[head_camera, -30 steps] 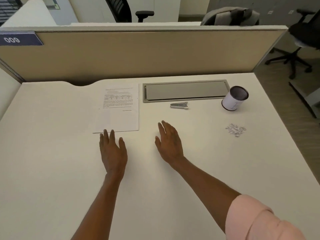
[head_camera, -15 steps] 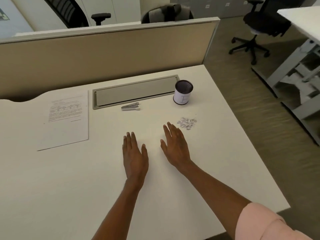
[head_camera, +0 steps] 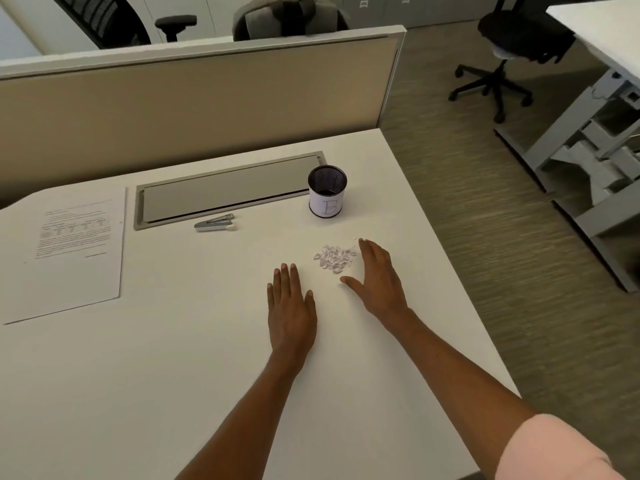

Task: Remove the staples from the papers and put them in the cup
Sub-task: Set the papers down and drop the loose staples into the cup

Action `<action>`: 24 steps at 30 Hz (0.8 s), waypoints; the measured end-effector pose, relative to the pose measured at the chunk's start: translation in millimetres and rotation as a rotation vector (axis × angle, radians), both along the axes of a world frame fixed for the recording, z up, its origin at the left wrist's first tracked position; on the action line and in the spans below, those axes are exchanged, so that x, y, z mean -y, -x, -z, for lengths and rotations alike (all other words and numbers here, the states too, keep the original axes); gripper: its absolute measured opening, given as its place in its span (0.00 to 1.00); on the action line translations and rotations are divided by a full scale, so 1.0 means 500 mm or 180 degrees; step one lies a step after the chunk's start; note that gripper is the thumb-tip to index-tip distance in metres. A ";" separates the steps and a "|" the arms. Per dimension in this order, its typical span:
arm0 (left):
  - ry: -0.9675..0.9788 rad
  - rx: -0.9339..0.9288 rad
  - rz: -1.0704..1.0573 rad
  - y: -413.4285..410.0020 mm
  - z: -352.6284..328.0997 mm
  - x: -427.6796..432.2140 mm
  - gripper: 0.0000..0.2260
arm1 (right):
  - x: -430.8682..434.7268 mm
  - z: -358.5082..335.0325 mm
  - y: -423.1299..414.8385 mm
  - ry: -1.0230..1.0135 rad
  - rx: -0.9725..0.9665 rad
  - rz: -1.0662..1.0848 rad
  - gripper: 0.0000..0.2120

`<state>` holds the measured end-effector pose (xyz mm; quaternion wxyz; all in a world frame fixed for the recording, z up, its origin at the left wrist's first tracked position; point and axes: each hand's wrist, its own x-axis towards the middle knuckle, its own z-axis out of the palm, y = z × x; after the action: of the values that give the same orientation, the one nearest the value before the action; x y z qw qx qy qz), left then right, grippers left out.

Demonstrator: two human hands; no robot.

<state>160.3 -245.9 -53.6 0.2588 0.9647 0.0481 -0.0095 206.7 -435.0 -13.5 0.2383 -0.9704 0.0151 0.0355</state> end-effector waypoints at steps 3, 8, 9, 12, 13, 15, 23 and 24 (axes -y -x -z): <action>-0.0225 -0.0015 -0.0035 0.002 0.011 0.009 0.28 | 0.008 0.009 -0.026 -0.0152 -0.0160 -0.0127 0.42; -0.0357 0.0044 -0.0150 -0.004 0.011 0.016 0.28 | -0.006 0.015 -0.058 -0.0250 -0.0058 -0.0323 0.34; -0.0394 0.0043 -0.0154 -0.005 0.011 0.016 0.28 | -0.011 0.016 -0.061 -0.0251 -0.0038 -0.0335 0.31; -0.0415 0.0030 -0.0163 -0.007 0.009 0.018 0.28 | -0.022 0.025 -0.071 -0.0237 0.0161 -0.0286 0.18; -0.0419 0.0017 -0.0164 -0.007 0.009 0.019 0.28 | -0.024 0.029 -0.075 -0.0249 0.0228 -0.0255 0.14; -0.0428 -0.0017 -0.0175 -0.008 0.010 0.019 0.28 | -0.024 0.038 -0.080 -0.0291 0.0342 -0.0232 0.07; -0.0470 -0.0056 -0.0193 -0.014 0.017 0.020 0.29 | 0.004 0.018 -0.095 -0.1138 0.0215 0.0202 0.07; -0.0466 -0.0055 -0.0194 -0.015 0.018 0.020 0.29 | 0.009 0.012 -0.095 -0.1286 0.0186 0.0293 0.07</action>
<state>167.7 -255.7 -62.6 0.1873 0.9790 0.0802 -0.0065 254.3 -439.4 -19.6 0.4297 -0.9018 0.0450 -0.0013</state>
